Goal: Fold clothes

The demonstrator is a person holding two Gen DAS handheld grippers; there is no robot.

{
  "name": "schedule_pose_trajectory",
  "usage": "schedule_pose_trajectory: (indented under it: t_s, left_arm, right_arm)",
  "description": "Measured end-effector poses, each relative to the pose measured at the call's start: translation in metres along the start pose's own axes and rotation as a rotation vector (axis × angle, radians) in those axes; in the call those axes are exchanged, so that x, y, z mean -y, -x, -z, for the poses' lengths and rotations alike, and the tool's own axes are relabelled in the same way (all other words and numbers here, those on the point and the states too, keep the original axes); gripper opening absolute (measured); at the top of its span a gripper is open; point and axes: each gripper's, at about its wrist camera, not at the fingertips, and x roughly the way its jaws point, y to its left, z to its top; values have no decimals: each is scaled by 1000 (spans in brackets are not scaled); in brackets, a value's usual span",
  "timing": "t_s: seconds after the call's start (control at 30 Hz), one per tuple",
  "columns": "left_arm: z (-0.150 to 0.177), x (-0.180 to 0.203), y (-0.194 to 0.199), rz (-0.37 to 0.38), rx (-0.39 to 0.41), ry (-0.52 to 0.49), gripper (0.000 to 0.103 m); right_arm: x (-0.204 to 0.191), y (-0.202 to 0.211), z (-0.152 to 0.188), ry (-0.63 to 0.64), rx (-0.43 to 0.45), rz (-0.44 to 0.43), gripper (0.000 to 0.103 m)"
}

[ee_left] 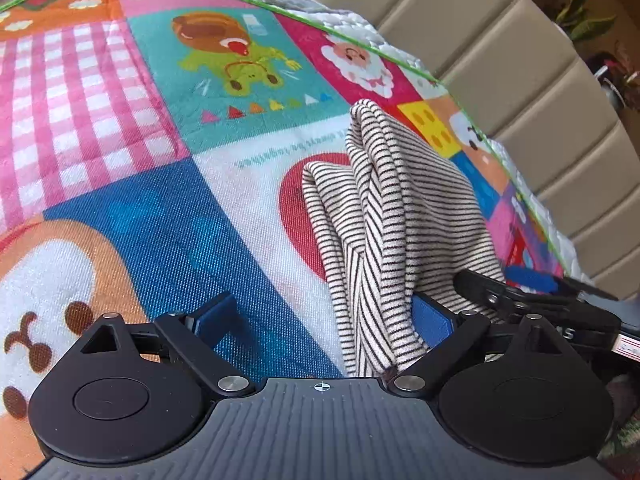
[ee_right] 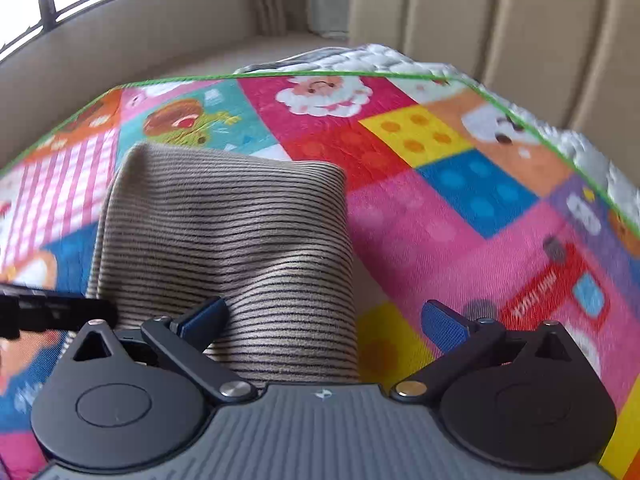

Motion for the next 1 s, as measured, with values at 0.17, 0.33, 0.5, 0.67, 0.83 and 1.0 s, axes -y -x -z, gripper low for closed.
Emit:
schedule_pose_trajectory:
  t_s: [0.17, 0.33, 0.5, 0.67, 0.83, 1.0]
  left_arm:
    - [15, 15, 26, -44, 77, -2, 92]
    - [49, 65, 102, -135, 256, -143, 96]
    - [106, 102, 174, -165, 373, -153, 103]
    - [165, 127, 193, -352, 410, -213, 103]
    - [186, 140, 181, -402, 381, -270, 103]
    - [189, 142, 174, -437, 376, -264, 103]
  right_arm:
    - [-1, 66, 42, -27, 50, -47, 103]
    - [8, 154, 95, -29, 222, -33, 103]
    - [9, 213, 110, 23, 337, -10, 103]
    - [18, 214, 133, -42, 317, -132, 103]
    - [19, 211, 142, -55, 280, -148, 103]
    - [22, 219, 144, -65, 312, -117, 103]
